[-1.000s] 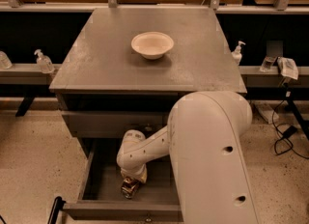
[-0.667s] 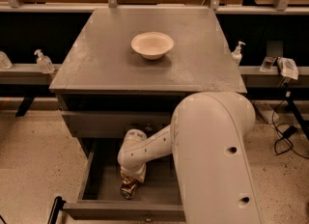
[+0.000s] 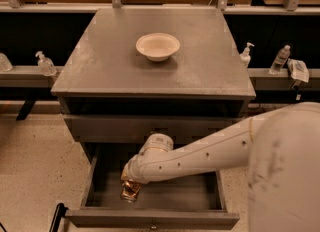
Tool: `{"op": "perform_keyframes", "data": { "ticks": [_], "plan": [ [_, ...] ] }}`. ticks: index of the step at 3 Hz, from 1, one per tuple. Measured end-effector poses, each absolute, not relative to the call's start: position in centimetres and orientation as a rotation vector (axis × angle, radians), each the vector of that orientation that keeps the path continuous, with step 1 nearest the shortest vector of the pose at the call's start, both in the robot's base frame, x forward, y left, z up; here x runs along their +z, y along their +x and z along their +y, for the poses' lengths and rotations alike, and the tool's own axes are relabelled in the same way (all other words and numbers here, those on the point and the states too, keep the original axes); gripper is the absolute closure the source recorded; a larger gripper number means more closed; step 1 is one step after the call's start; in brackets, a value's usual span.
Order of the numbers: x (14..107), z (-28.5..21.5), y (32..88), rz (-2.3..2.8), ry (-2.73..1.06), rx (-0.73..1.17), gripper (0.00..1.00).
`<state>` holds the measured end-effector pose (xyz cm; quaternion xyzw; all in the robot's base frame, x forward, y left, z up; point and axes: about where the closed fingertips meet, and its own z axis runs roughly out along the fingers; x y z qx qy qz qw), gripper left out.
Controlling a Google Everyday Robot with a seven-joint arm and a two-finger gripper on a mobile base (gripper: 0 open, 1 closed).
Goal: Pick orange can from middle drawer and place on counter
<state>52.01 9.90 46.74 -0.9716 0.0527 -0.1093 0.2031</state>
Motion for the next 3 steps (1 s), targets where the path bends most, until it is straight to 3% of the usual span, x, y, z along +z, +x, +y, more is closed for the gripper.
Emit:
{"op": "perform_keyframes", "data": {
  "ticks": [2,3],
  "plan": [
    [54.4,8.3,48.8,0.027,-2.457,-0.466,1.0],
    [55.0,8.3,47.9,0.053,-2.362,-0.456,1.0]
  ]
}}
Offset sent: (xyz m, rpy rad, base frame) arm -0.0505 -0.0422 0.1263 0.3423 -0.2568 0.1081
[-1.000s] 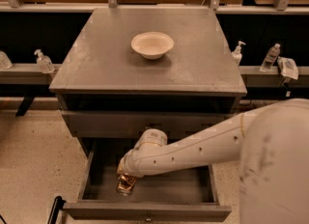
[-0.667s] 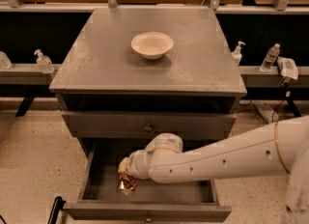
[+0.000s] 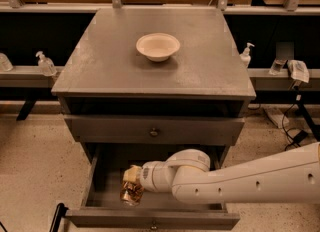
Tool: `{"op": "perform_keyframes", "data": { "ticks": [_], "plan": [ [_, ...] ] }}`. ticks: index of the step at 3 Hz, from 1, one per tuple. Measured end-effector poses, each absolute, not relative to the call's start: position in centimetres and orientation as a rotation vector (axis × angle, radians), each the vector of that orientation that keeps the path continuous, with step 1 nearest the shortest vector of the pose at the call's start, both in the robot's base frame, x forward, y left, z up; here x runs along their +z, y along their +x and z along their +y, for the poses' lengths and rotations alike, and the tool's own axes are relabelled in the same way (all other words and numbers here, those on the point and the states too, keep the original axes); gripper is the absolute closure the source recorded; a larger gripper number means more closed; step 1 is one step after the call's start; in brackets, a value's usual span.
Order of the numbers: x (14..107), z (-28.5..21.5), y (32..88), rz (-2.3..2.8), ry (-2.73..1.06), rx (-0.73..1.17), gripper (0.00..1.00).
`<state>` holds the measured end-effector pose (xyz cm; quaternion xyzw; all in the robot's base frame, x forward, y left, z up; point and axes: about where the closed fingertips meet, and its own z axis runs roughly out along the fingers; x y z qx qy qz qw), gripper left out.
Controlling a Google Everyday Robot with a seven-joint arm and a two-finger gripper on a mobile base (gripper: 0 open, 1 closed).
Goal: Pick orange can from middle drawer and place on counter
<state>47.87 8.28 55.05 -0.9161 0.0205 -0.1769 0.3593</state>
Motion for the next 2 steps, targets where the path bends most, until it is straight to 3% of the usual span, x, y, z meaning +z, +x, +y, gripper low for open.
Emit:
{"op": "perform_keyframes", "data": {
  "ticks": [2],
  "plan": [
    [56.25,9.42,47.39,0.019,-2.32,-0.456,1.0]
  ]
}}
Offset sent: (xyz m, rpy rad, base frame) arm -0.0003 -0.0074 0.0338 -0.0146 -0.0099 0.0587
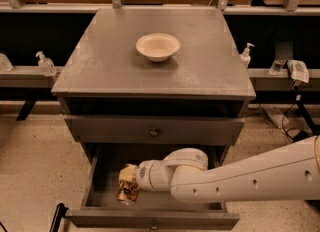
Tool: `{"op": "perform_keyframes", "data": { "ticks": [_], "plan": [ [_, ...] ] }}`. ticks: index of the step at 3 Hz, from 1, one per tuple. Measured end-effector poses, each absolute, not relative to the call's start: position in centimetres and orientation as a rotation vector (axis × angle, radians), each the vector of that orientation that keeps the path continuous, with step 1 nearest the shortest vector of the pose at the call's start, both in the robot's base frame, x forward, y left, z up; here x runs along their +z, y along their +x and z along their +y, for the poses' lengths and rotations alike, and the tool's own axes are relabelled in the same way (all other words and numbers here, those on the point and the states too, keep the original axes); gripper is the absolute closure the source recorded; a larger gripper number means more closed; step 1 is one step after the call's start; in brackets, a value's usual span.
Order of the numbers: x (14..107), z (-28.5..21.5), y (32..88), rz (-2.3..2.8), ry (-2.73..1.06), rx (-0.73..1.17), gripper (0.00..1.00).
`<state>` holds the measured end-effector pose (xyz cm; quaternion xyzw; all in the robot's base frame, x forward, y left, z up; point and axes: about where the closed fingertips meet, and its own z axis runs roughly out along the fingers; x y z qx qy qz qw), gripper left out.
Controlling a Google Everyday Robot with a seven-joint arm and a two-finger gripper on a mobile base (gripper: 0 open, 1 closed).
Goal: Pick orange can from middle drawer and place on counter
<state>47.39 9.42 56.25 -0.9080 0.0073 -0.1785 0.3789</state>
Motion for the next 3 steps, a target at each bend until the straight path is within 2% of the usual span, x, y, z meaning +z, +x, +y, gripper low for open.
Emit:
{"op": "perform_keyframes", "data": {
  "ticks": [1,3],
  "plan": [
    [58.5,9.3,45.8,-0.032,-2.319,-0.481,1.0],
    [73.6,6.3,42.7,-0.202,-2.163,-0.707,1.0]
  ]
}}
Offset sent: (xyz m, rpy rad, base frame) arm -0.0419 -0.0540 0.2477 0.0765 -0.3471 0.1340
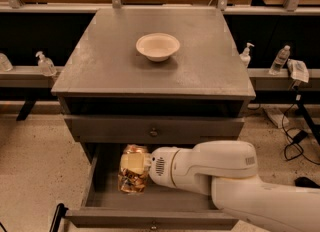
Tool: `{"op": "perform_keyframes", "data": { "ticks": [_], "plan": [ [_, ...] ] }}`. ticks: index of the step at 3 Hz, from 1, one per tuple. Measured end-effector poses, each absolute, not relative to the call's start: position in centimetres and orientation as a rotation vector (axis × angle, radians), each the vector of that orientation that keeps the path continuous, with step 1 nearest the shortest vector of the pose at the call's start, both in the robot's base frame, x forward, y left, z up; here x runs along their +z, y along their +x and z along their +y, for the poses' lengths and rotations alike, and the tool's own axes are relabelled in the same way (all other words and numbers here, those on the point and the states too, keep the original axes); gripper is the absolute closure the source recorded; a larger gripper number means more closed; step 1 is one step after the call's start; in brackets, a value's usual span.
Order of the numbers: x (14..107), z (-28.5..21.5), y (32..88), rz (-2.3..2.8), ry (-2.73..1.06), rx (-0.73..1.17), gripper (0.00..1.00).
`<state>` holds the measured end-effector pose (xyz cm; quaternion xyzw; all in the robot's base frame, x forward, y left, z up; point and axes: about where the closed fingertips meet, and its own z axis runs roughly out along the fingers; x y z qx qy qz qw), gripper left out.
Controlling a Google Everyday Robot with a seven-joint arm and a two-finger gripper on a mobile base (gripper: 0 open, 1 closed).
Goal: Pick orange can from middle drawer and place on counter
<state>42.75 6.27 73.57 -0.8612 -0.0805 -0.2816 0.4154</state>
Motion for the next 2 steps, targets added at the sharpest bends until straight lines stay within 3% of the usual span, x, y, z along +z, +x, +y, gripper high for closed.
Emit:
{"op": "perform_keyframes", "data": {
  "ticks": [1,2],
  "plan": [
    [77.95,7.07,40.72,-0.326,-2.206,-0.811,1.0],
    [77.73,6.93,40.86,-0.318,-2.211,-0.797,1.0]
  ]
}}
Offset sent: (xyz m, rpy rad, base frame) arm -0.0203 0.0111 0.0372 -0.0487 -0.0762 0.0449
